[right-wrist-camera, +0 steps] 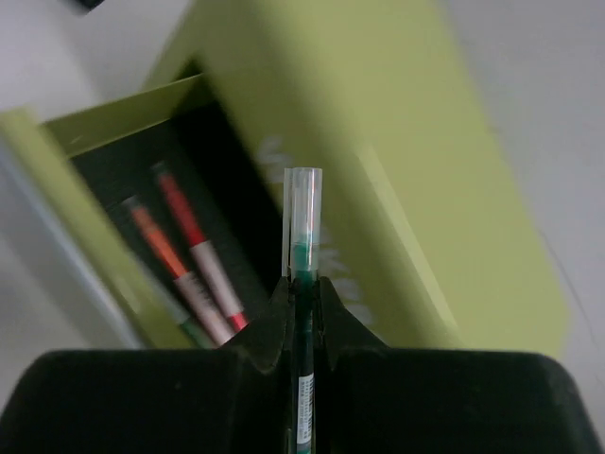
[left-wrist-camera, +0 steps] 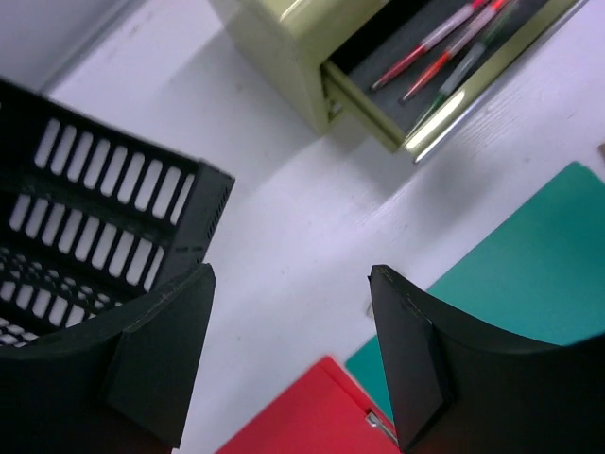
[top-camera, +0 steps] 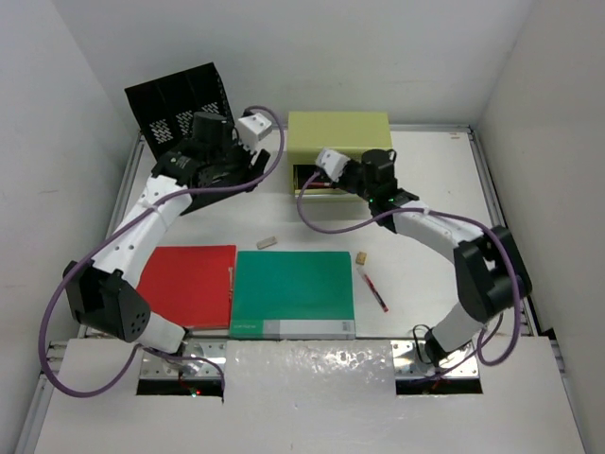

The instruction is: Organize the desk

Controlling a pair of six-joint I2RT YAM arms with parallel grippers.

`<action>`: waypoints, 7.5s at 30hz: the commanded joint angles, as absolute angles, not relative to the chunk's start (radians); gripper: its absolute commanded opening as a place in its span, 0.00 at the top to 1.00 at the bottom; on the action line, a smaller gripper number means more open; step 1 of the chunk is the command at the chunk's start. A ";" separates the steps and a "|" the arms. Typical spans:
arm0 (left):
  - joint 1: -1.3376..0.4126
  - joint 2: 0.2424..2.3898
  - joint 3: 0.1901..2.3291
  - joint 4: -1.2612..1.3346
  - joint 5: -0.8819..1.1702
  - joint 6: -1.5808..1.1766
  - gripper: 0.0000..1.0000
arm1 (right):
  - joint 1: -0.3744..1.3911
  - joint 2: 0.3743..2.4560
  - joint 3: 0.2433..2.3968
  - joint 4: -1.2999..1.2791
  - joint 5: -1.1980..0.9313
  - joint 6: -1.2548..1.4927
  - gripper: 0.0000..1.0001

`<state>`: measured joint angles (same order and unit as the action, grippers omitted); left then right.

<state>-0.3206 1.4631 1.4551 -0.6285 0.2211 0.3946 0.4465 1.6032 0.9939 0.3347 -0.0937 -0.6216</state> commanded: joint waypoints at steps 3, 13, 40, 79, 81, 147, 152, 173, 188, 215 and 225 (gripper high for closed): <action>-0.235 1.416 1.365 -0.574 0.268 0.399 0.35 | 0.474 1.669 1.124 0.219 -0.204 -0.842 0.87; -0.229 1.425 1.312 -0.532 0.291 0.407 0.35 | 0.477 1.519 1.088 0.328 -0.083 -0.589 0.29; -0.227 1.394 1.224 -0.506 0.307 0.419 0.35 | 0.488 1.206 0.388 -0.202 0.026 0.319 0.46; -0.222 1.459 1.216 -0.459 0.170 0.430 0.35 | 0.546 1.650 1.334 -0.279 -0.009 -1.110 1.00; -0.222 1.466 1.223 -0.459 0.172 0.430 0.35 | 0.546 1.699 1.361 -0.281 0.030 -1.153 0.98; -0.184 1.511 1.138 -0.391 0.043 0.488 0.34 | 0.515 1.887 1.071 0.568 0.186 -0.181 1.00; -0.186 1.509 1.138 -0.394 0.041 0.489 0.35 | 0.512 1.919 1.123 0.537 0.190 -0.215 1.00; -0.186 1.523 1.154 -0.408 0.046 0.494 0.34 | 0.506 1.918 1.109 0.495 0.097 -0.408 1.00; -0.186 1.525 1.158 -0.419 0.086 0.506 0.34 | 0.653 1.920 0.945 0.661 0.316 -0.952 0.39; -0.186 1.543 1.184 -0.465 0.192 0.523 0.34 | 0.672 2.250 1.074 1.022 0.561 -1.353 0.32; -0.186 1.543 1.183 -0.466 0.193 0.528 0.34 | 0.644 2.293 1.132 0.991 0.574 -1.345 0.58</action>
